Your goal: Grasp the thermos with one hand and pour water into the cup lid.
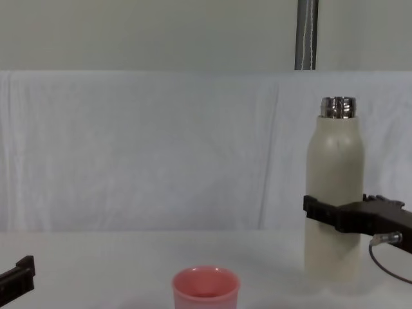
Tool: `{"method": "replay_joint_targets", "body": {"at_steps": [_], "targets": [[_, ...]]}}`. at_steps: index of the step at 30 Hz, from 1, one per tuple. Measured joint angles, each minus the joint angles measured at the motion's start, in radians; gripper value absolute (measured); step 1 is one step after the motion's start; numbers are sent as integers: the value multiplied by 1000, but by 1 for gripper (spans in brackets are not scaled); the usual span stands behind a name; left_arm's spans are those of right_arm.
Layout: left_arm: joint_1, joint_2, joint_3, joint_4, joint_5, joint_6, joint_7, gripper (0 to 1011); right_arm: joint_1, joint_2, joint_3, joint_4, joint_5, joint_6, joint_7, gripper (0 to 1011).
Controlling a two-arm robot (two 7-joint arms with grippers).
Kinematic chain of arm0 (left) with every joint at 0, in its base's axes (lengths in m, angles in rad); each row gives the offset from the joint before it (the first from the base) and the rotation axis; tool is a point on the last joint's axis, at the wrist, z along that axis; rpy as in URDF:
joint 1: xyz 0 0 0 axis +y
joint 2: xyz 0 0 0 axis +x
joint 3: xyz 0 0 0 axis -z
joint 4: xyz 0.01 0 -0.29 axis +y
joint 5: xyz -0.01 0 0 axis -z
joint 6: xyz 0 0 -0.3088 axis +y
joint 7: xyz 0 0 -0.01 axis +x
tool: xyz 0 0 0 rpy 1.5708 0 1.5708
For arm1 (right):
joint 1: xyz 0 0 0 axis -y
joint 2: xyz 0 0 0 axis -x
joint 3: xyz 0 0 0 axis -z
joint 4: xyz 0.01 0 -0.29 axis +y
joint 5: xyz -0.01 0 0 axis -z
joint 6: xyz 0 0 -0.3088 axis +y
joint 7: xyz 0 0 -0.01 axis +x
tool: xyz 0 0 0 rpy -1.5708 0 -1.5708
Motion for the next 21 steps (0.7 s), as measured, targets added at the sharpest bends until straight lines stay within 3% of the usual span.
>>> {"method": "replay_joint_targets", "body": {"at_steps": [12,21], "targets": [[0,0,0,0,0,0,0,1001,-46,80,-19,-136,-109,14,-18,964],[0,0,0,0,0,0,0,1001,-93,113,-34,-202,-220,9,-44,964]]}}
